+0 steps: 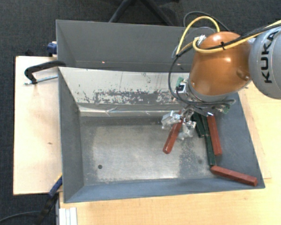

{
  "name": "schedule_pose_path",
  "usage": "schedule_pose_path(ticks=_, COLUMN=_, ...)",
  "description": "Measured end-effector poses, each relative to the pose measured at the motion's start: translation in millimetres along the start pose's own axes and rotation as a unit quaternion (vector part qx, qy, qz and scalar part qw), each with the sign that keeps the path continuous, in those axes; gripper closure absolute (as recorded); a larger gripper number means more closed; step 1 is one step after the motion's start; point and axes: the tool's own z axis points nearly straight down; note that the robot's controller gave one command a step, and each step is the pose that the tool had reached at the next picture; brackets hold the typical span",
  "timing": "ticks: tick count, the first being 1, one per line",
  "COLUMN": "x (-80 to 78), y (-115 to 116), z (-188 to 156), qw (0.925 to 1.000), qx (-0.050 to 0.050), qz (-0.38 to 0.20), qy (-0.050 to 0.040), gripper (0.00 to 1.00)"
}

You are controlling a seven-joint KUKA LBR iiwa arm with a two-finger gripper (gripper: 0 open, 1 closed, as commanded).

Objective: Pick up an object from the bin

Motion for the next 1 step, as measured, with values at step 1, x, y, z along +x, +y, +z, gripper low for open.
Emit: schedule_pose_path(ticks=1, x=-1.6, y=-0.7, z=-5.3, qw=1.0000, qx=-0.003, qz=0.001, qy=0.0015, gripper=1.00)
